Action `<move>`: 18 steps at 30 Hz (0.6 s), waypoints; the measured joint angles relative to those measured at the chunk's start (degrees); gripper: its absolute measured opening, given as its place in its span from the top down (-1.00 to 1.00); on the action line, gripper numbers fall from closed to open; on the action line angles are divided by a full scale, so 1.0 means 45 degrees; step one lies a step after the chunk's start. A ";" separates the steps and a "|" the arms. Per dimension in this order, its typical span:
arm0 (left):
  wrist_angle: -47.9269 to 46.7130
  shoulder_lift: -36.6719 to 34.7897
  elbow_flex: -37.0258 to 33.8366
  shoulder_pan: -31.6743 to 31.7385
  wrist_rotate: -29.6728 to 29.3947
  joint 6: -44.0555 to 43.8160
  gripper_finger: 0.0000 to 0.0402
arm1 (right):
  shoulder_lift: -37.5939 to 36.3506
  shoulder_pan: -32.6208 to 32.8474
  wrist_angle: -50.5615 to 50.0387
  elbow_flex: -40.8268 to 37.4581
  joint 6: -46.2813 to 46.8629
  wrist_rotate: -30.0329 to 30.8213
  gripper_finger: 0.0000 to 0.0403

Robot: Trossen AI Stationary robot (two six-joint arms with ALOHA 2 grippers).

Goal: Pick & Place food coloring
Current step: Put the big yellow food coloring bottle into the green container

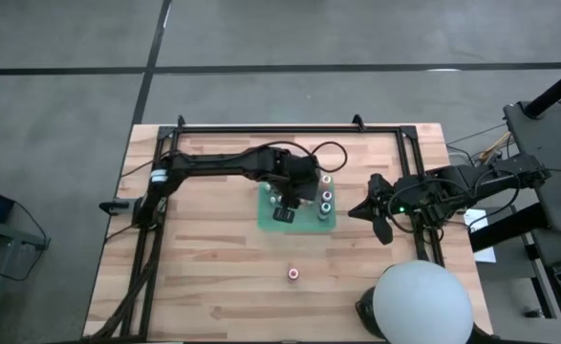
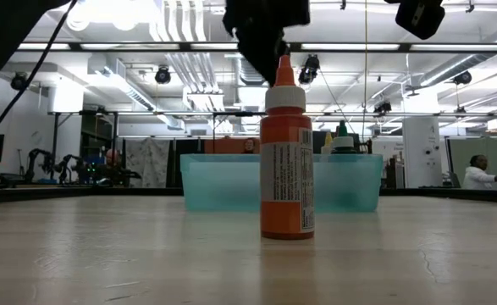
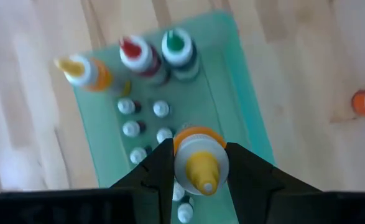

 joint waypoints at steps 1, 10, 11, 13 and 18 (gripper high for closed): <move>0.0004 0.0000 -0.0199 0.0022 0.0000 -0.0122 0.52 | 0.0001 -0.0003 -0.0005 0.0000 0.0000 0.0000 0.96; 0.0446 0.0005 -0.1277 0.0019 0.0022 -0.0909 0.52 | 0.0004 0.0000 -0.0005 0.0000 0.0000 0.0113 0.96; 0.0594 0.0005 -0.1376 0.0019 0.0056 -0.0970 0.52 | 0.0004 0.0000 -0.0005 0.0000 0.0000 0.0214 0.96; 0.0871 0.0005 -0.1592 0.0025 0.0095 -0.0999 0.52 | 0.0005 -0.0004 -0.0005 0.0000 0.0000 0.0311 0.96; 0.0884 0.0005 -0.2134 0.0053 0.0111 -0.1236 0.52 | 0.0005 0.0000 -0.0005 0.0000 0.0000 0.0316 0.96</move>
